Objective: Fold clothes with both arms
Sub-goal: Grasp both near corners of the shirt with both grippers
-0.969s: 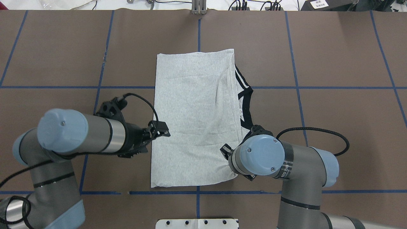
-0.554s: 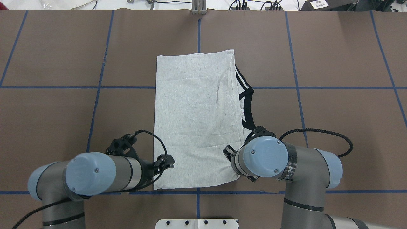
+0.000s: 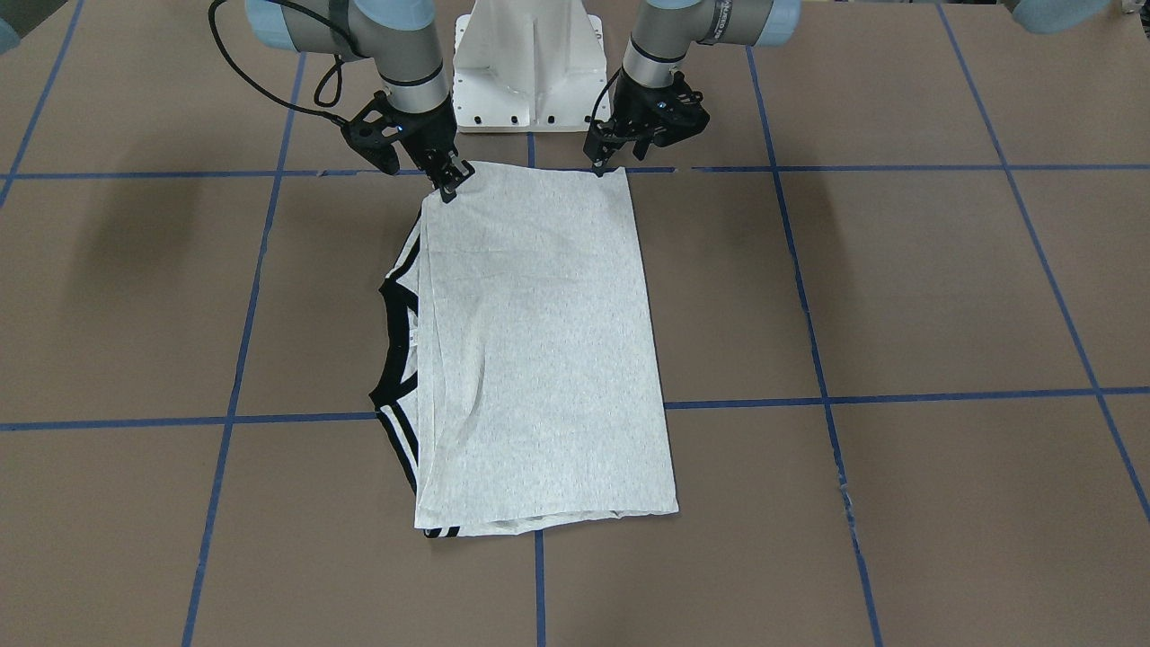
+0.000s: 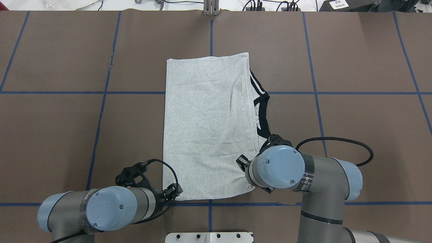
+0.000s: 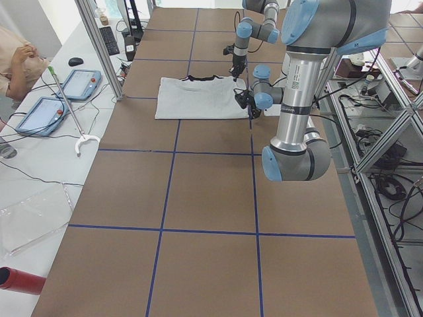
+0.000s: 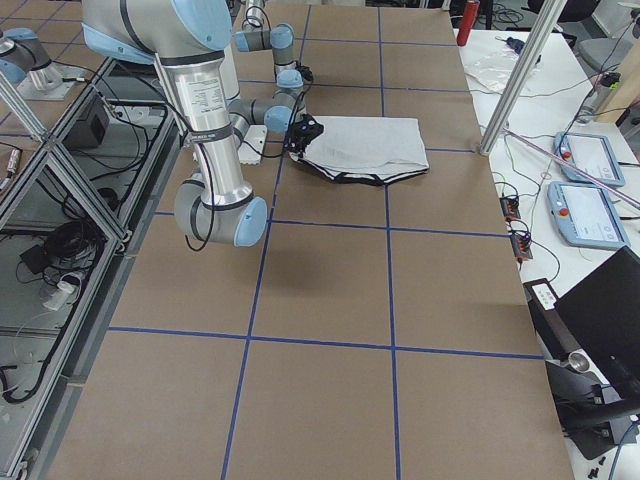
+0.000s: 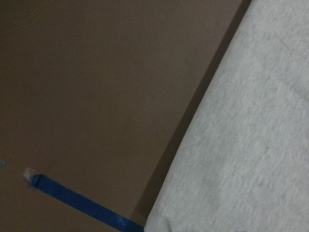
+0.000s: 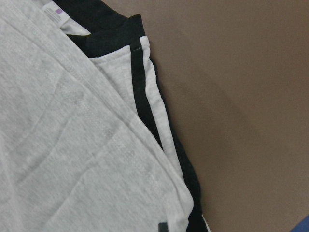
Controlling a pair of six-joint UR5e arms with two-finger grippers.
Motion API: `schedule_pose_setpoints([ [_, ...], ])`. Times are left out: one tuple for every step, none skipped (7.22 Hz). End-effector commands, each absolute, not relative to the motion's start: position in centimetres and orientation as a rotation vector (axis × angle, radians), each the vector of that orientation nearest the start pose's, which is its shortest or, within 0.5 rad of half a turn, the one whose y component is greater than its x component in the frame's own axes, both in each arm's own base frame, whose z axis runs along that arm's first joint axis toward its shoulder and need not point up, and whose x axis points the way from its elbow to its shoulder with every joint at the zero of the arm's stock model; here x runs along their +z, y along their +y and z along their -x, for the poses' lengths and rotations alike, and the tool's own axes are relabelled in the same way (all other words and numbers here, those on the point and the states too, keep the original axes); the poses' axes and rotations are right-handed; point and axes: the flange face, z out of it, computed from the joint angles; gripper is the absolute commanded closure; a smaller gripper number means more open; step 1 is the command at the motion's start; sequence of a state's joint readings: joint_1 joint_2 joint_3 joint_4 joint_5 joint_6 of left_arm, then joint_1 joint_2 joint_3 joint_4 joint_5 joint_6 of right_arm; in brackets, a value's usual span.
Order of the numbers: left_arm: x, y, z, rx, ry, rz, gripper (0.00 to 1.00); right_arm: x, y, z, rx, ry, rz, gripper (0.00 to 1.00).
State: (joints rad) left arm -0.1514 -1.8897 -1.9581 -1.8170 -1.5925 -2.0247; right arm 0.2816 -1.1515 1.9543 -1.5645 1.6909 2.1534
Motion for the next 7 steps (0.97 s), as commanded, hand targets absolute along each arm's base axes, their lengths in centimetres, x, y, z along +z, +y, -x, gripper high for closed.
schedule_pose_setpoints([
  [29.04, -22.09, -54.46, -0.557, 0.946, 0.156, 0.19, 26.31, -27.91, 52.76, 0.764, -0.806, 0.242, 1.0],
  [29.13, -22.09, -54.44, -0.557, 0.944, 0.155, 0.28, 26.33, -27.89, 52.7, 0.764, -0.806, 0.242, 1.0],
  [29.2, -22.01, -54.51, -0.556, 0.943, 0.156, 0.34, 26.33, -27.89, 52.7, 0.764, -0.806, 0.242, 1.0],
  [29.22, -22.06, -54.51, -0.56, 0.942, 0.152, 0.49, 26.33, -27.89, 52.7, 0.764, -0.806, 0.242, 1.0],
  [29.22, -21.96, -54.59, -0.563, 0.944, 0.14, 0.61, 26.25, -27.9, 52.72, 0.764, -0.808, 0.242, 1.0],
  [29.22, -21.89, -54.62, -0.562, 0.944, 0.139, 0.75, 26.24, -27.9, 52.72, 0.764, -0.808, 0.242, 1.0],
  [29.24, -21.8, -54.59, -0.561, 0.944, 0.14, 0.94, 26.24, -27.9, 52.72, 0.764, -0.808, 0.242, 1.0],
])
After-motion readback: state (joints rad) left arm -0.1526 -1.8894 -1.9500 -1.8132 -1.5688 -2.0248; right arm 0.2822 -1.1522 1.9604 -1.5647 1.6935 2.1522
